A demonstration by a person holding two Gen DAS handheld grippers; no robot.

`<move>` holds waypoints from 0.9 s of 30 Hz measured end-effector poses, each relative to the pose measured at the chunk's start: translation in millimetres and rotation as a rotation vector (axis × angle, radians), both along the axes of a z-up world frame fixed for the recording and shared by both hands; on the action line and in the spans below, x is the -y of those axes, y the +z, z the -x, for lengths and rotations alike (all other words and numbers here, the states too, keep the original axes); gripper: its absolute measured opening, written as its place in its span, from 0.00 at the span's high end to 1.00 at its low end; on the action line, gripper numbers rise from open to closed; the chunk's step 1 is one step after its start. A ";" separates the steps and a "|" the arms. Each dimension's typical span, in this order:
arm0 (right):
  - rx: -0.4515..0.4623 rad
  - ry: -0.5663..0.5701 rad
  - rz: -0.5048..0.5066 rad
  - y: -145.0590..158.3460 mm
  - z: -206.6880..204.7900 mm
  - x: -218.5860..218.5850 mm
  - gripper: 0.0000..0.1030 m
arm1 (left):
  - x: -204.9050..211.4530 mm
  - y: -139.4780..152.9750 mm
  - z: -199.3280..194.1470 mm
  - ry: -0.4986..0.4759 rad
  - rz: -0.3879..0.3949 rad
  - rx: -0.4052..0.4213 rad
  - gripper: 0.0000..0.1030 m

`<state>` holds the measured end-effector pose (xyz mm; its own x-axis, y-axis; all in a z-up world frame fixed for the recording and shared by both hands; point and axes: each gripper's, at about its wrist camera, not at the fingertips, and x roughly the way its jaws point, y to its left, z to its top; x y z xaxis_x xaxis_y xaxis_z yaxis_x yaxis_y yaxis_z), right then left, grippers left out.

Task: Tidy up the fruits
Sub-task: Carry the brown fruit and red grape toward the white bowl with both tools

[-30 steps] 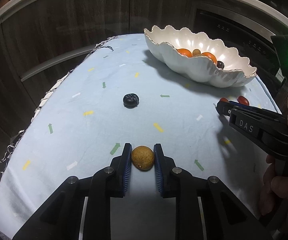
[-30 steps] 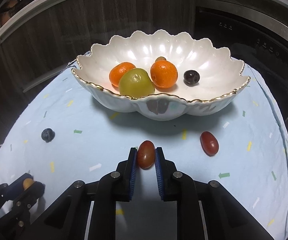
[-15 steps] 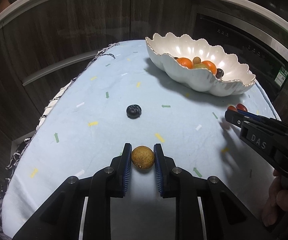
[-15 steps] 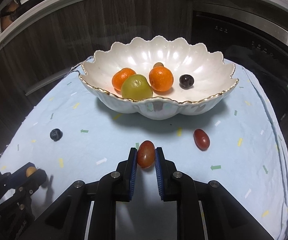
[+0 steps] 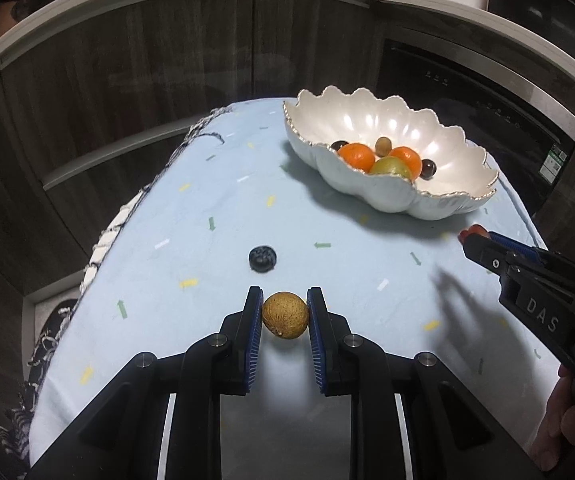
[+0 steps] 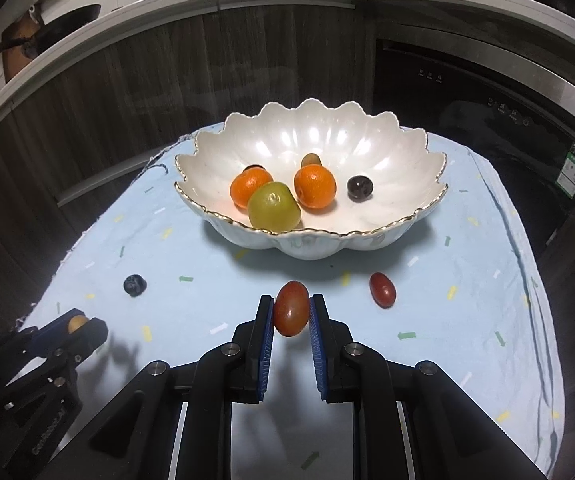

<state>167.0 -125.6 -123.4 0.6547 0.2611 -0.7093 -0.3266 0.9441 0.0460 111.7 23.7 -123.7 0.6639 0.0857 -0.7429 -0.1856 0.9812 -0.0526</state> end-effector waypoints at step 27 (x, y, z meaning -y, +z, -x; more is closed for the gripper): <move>0.041 -0.060 -0.011 44.9 -8.1 12.5 0.81 | 6.8 42.2 -46.0 -0.055 -0.015 0.037 0.78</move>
<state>175.1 -138.1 -78.5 0.6979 0.2280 -0.6790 -0.2711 0.9615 0.0442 157.7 16.8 -81.5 0.6953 0.0593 -0.7163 -0.1293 0.9907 -0.0434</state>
